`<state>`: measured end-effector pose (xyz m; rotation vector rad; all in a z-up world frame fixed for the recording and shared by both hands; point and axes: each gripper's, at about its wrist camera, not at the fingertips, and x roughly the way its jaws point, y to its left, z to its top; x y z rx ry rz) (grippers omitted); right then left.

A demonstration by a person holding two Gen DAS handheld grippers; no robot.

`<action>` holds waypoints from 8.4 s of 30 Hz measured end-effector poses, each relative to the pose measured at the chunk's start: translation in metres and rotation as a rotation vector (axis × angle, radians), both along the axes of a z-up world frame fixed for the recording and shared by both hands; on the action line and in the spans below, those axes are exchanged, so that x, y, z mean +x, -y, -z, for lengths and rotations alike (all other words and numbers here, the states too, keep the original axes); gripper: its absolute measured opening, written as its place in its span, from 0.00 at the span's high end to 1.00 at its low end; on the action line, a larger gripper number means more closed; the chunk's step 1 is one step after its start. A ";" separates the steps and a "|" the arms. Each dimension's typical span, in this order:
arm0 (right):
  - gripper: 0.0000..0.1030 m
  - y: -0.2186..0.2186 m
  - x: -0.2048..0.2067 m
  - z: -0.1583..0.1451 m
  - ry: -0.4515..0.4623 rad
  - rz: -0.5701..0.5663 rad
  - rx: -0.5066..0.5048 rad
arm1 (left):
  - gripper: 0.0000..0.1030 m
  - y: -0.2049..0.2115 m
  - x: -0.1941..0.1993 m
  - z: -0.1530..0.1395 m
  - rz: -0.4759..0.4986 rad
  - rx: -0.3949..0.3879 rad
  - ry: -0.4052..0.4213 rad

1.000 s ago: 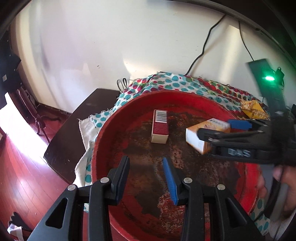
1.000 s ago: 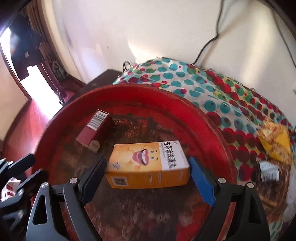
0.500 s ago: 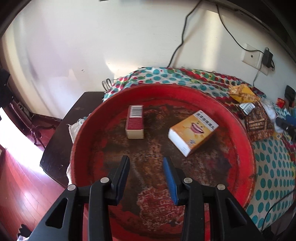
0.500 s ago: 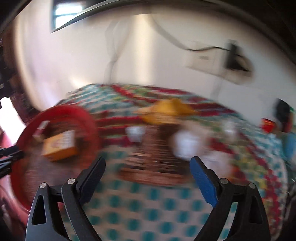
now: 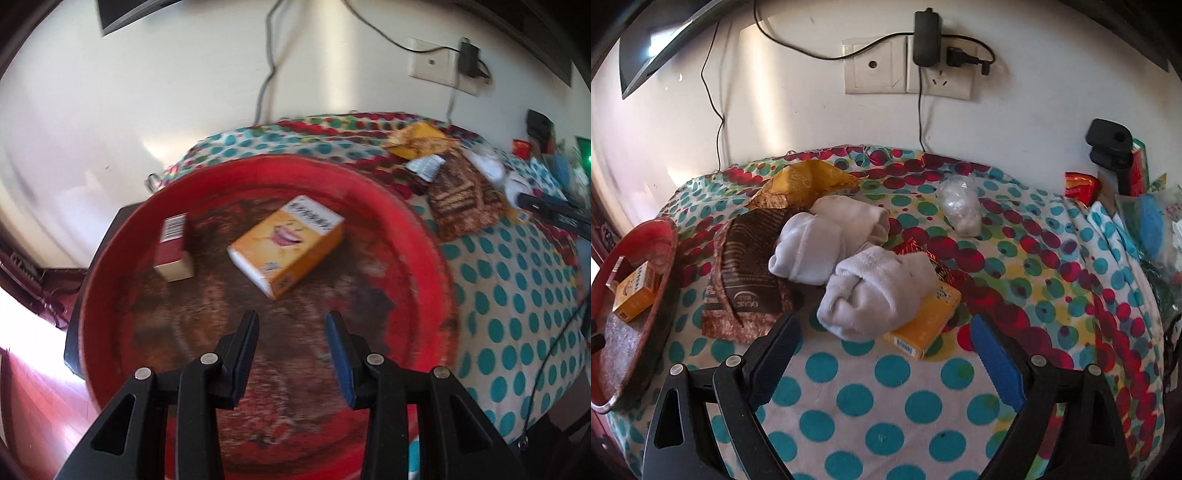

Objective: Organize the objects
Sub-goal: 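Grasp the rolled white sock with the right gripper, then grasp the white sock with the left gripper while the right gripper holds its sock, then carry the white sock into the red tray and open the left gripper, then carry the rolled sock into the red tray with the right gripper, then release the rolled sock in the tray and withdraw the right gripper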

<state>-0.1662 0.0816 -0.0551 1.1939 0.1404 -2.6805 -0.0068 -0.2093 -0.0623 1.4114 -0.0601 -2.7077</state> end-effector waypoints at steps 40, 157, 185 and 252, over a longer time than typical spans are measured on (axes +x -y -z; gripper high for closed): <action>0.59 -0.074 0.002 0.018 -0.093 -0.053 -0.034 | 0.55 -0.253 -0.176 0.001 0.299 0.085 0.074; 0.60 -0.060 -0.021 0.031 0.043 0.050 -0.094 | 0.75 0.037 -0.088 -0.066 -0.217 0.001 0.002; 0.60 -0.066 -0.024 0.037 0.058 0.060 -0.055 | 0.62 0.053 -0.071 -0.036 -0.329 0.009 -0.034; 0.63 0.257 0.056 -0.001 0.153 -0.489 0.075 | 0.62 0.102 0.037 -0.009 -0.342 0.086 -0.127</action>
